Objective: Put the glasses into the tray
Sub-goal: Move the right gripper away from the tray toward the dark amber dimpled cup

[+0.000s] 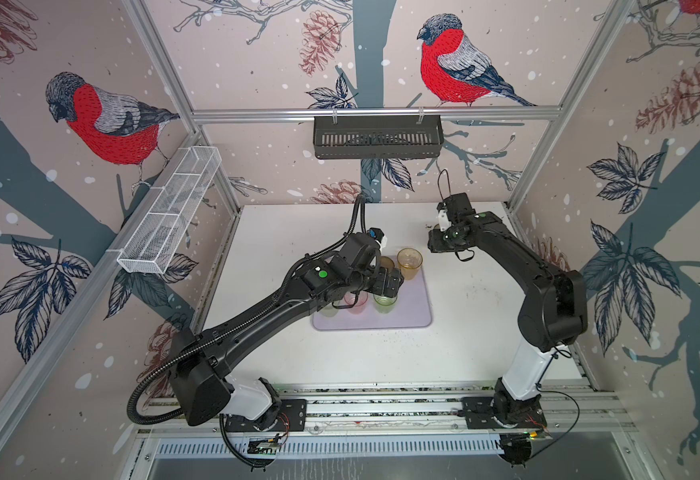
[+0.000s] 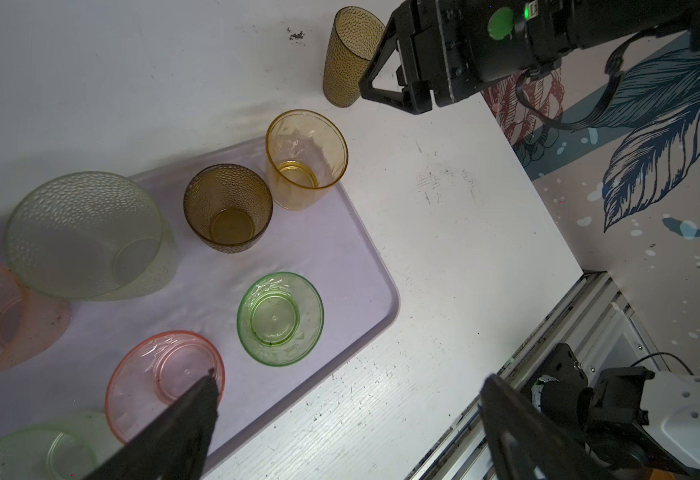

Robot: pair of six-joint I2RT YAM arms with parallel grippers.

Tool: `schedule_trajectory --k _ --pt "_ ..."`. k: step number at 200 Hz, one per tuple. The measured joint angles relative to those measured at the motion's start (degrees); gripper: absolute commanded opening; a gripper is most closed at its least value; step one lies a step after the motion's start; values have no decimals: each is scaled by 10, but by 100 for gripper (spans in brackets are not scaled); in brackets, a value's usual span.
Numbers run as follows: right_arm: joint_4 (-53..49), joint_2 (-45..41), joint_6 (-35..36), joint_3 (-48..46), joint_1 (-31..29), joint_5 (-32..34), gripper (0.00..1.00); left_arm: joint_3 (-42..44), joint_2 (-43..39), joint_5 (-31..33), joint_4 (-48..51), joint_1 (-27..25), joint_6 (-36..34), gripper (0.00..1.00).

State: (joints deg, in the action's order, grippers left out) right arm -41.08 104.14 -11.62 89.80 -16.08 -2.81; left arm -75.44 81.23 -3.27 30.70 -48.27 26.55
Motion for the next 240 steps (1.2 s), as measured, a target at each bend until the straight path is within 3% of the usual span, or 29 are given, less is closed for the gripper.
schedule_trajectory --k 120,240 --pt "0 22 17 37 86 -13 60 -34 29 -2 0 0 -2 98" --pt "0 89 30 87 110 -27 60 -101 98 -8 5 0 -29 98"
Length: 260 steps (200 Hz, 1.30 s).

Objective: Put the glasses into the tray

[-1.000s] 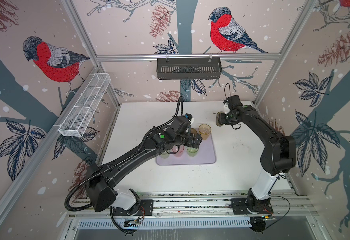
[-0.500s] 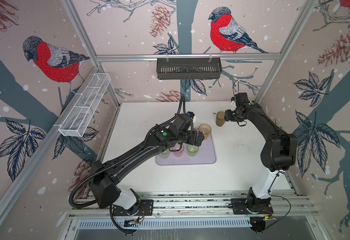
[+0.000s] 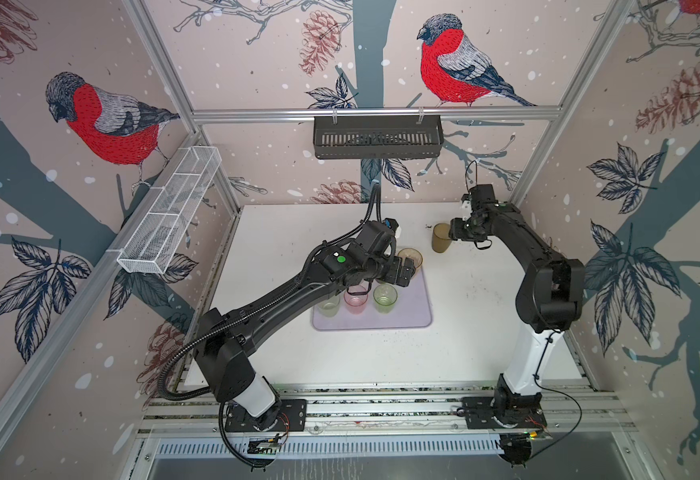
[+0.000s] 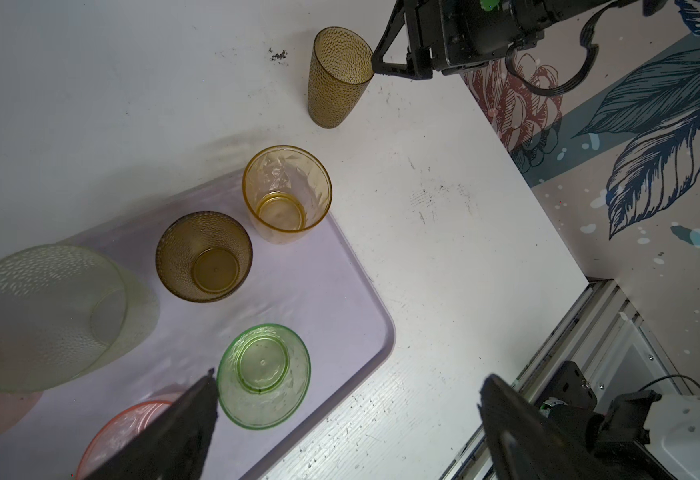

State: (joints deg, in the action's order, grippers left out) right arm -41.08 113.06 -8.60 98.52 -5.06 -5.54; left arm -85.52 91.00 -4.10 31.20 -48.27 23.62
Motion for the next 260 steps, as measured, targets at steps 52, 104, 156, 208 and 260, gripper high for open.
schedule_trajectory --k 52,104,156,208,260 --pt "1 30 5 21 5 -6 60 -26 26 -2 0 0 -13 98" --pt "2 60 11 50 7 -14 60 -49 44 -2 8 0 -21 98" --pt "1 85 11 78 8 -20 59 -61 51 -2 16 0 -26 98" --pt "2 96 13 86 9 -28 57 -57 49 -4 10 0 -28 98" --pt "5 98 13 80 9 -32 50 -45 50 -19 -36 -3 -49 98"
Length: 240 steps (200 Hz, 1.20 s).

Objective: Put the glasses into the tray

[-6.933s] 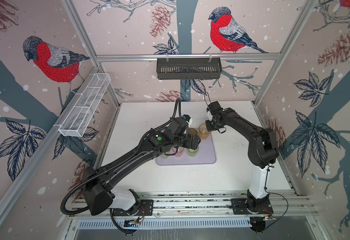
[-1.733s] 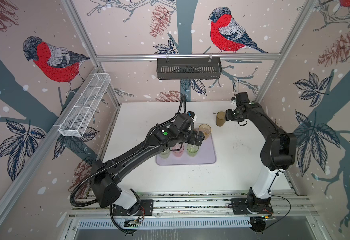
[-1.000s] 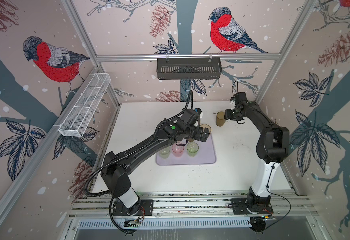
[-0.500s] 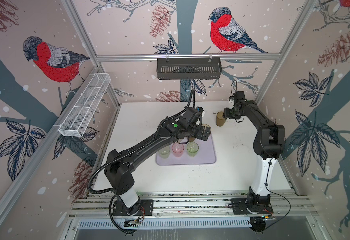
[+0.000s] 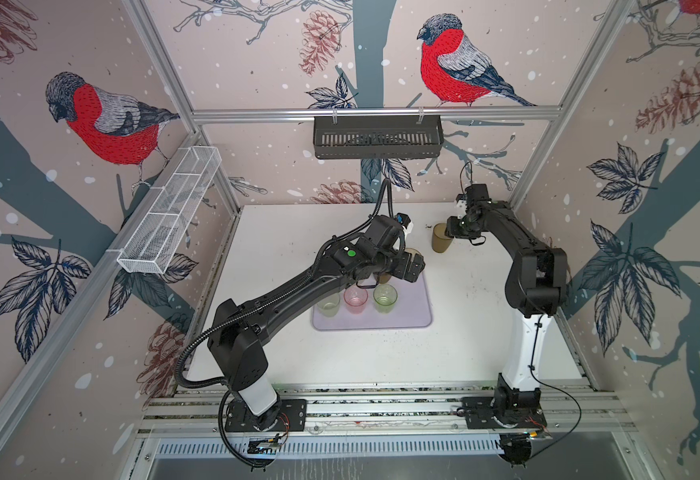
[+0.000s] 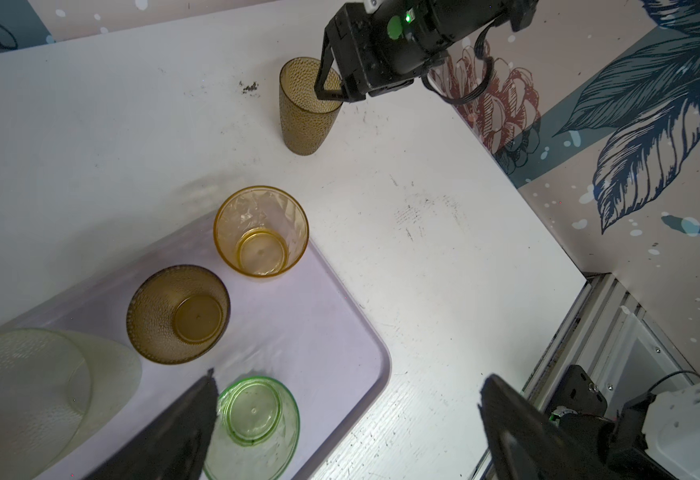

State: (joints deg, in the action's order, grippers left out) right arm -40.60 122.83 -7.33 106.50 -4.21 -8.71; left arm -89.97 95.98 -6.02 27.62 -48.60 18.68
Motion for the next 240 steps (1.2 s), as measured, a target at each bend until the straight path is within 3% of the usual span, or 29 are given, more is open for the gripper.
schedule_trajectory --k 120,240 --pt "12 8 0 -1 7 -11 36 22 26 6 -119 -7 -54 98" --pt "21 8 0 -8 8 -15 20 19 34 0 -123 -9 -50 98"
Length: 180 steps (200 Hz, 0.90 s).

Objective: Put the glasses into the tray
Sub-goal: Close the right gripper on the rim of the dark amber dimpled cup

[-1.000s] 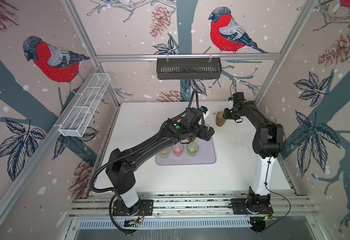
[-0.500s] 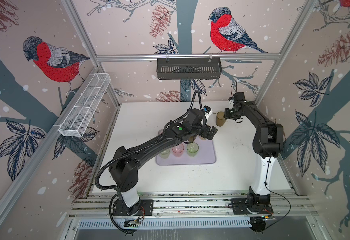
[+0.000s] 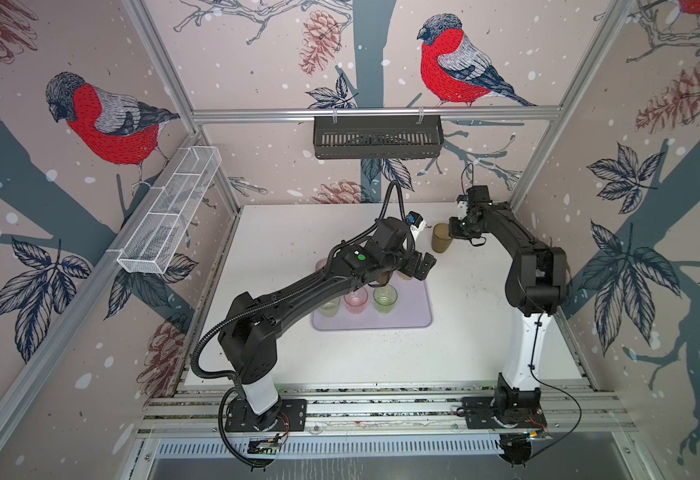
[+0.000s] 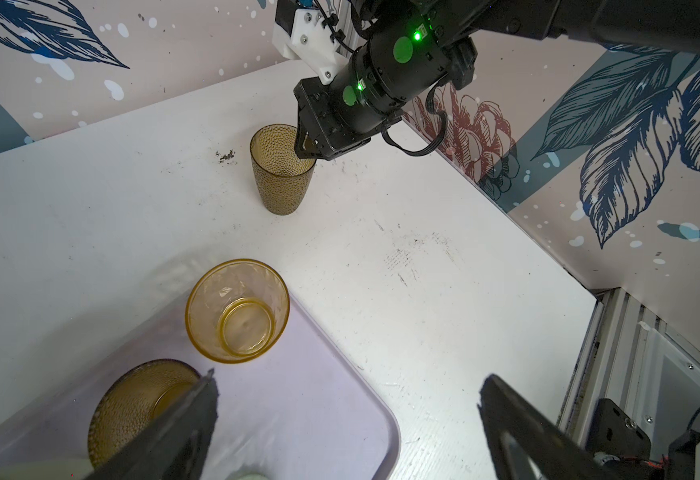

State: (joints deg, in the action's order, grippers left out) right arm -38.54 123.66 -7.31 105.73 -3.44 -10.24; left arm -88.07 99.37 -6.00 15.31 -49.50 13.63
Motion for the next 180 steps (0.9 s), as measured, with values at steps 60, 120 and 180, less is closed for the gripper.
schedule_trajectory --k 60,120,180 --pt "0 0 0 -3 1 0 18 0 -10 2 4 0 0 98" --pt "0 -4 0 -5 1 3 18 14 -23 2 4 0 0 98" --pt "0 -9 0 -10 1 10 15 29 -37 4 3 0 2 98"
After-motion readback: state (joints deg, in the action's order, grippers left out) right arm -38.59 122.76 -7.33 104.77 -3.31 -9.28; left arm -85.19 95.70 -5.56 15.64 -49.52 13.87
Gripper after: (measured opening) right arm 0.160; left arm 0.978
